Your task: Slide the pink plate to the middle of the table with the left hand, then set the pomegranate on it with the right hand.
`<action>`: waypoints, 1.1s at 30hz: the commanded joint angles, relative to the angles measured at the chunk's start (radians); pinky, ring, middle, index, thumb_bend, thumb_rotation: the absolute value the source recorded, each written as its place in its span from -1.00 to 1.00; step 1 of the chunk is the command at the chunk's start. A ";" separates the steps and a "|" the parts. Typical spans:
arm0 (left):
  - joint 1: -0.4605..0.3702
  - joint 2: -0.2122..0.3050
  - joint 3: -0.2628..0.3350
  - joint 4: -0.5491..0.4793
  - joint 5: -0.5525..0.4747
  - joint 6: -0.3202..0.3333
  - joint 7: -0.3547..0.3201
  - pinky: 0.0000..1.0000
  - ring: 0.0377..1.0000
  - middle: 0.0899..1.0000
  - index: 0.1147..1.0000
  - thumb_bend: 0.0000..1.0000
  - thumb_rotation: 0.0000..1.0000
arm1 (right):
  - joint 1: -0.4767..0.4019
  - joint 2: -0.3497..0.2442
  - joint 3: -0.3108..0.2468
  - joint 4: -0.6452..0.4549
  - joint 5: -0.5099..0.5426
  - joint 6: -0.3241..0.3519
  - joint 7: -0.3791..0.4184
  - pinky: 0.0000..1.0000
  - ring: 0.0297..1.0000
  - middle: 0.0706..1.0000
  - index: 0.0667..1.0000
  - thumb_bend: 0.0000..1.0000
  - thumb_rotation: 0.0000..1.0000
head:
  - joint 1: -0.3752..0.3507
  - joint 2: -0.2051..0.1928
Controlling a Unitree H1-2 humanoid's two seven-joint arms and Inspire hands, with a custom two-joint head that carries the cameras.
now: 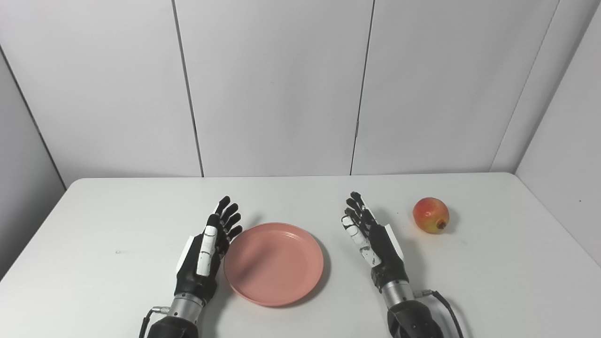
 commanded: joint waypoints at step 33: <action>-0.033 0.020 0.001 0.075 0.064 -0.101 0.023 0.90 0.96 0.98 0.98 0.35 1.00 | -0.069 -0.040 -0.028 -0.027 -0.103 -0.095 -0.117 0.86 0.84 0.88 0.90 0.14 0.66 | -0.004 -0.003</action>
